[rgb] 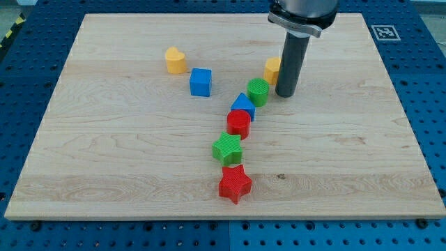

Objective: Push the yellow hexagon closer the green circle

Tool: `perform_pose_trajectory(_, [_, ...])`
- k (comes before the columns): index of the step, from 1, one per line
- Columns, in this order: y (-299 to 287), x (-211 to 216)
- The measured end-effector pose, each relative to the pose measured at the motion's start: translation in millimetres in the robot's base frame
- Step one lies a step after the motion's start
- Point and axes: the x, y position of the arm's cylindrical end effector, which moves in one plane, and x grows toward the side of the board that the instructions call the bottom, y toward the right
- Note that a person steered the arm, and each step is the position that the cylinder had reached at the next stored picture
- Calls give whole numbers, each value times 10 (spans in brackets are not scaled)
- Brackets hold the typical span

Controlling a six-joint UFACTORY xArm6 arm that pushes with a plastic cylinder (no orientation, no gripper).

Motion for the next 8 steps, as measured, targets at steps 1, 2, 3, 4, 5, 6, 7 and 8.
perform_pose_trajectory(1, [-56, 0])
perform_pose_trajectory(2, [-56, -21])
perform_pose_trajectory(3, [-72, -93])
perform_pose_trajectory(4, [-72, -128])
perform_pose_trajectory(5, [-72, -200])
perform_pose_trajectory(6, [-72, -213])
perform_pose_trajectory(7, [47, -114])
perform_pose_trajectory(8, [482, -18])
